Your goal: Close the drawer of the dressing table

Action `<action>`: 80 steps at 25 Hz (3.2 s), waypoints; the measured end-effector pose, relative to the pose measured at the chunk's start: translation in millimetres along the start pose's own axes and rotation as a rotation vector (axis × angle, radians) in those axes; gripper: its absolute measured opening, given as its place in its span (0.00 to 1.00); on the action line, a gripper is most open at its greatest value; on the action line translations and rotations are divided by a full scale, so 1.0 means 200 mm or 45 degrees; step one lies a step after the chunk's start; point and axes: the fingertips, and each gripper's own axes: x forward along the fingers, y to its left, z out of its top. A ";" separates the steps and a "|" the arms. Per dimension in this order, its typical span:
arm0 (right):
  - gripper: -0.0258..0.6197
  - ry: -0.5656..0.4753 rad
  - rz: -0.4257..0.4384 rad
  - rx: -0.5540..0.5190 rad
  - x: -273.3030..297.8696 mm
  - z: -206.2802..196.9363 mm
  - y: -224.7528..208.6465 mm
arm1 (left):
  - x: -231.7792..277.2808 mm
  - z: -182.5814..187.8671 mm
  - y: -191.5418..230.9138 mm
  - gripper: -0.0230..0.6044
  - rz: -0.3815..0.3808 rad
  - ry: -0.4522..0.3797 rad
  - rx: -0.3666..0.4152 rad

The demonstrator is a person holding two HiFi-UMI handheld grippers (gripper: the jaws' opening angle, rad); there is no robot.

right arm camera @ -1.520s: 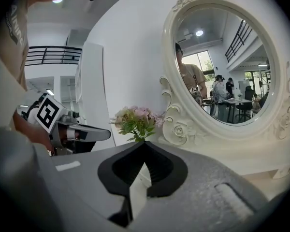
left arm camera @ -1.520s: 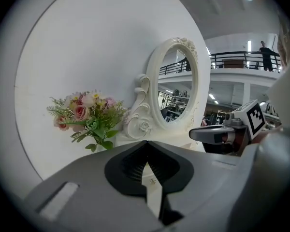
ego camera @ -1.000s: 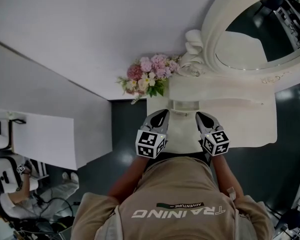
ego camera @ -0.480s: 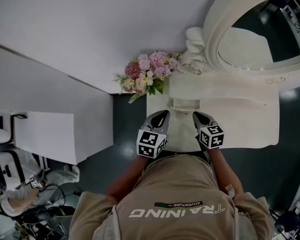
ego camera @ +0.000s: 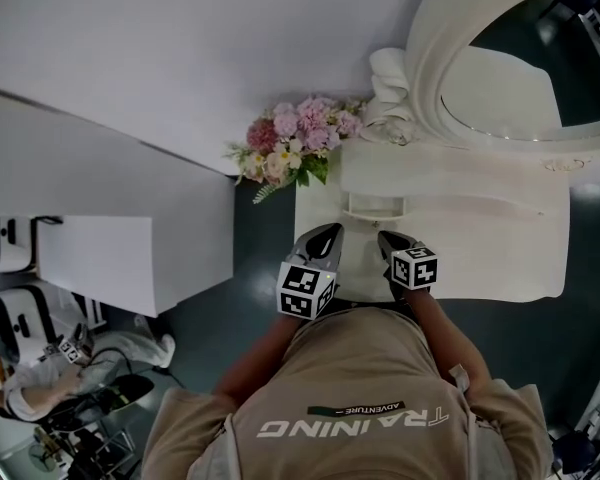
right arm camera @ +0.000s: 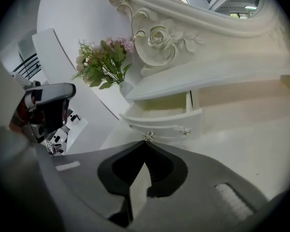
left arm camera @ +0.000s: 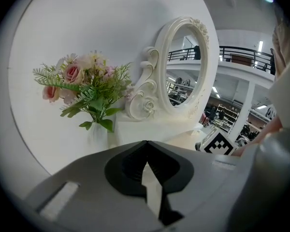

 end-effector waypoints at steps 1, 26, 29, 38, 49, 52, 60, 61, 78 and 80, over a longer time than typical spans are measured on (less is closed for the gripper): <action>0.04 0.020 0.008 0.016 0.02 -0.02 -0.01 | 0.00 -0.01 0.00 0.06 0.003 0.004 -0.004; 0.04 0.154 0.060 -0.005 0.21 -0.07 -0.07 | 0.12 -0.02 0.03 0.06 0.020 0.044 -0.034; 0.04 0.151 0.057 -0.002 0.20 -0.07 -0.06 | 0.11 -0.01 0.03 0.06 0.018 0.043 -0.040; 0.04 0.099 0.054 0.021 0.19 0.00 -0.07 | 0.10 -0.01 0.05 0.06 0.018 0.044 -0.044; 0.04 0.038 0.025 0.032 0.22 0.11 -0.10 | 0.07 -0.01 0.09 0.06 0.026 0.037 -0.044; 0.04 0.019 0.007 0.054 0.23 0.15 -0.12 | 0.07 -0.01 0.09 0.06 0.024 0.039 -0.046; 0.04 -0.024 -0.021 0.064 0.24 0.25 -0.17 | 0.07 -0.01 0.12 0.06 0.025 0.041 -0.049; 0.04 -0.024 -0.021 0.063 0.25 0.26 -0.18 | 0.07 -0.01 0.12 0.06 0.026 0.040 -0.050; 0.04 -0.007 -0.056 -0.282 0.07 0.20 -0.08 | 0.05 0.02 0.10 0.06 0.001 -0.005 -0.035; 0.04 -0.034 -0.046 -0.322 0.00 0.20 -0.04 | 0.05 0.03 0.08 0.06 -0.006 -0.018 -0.024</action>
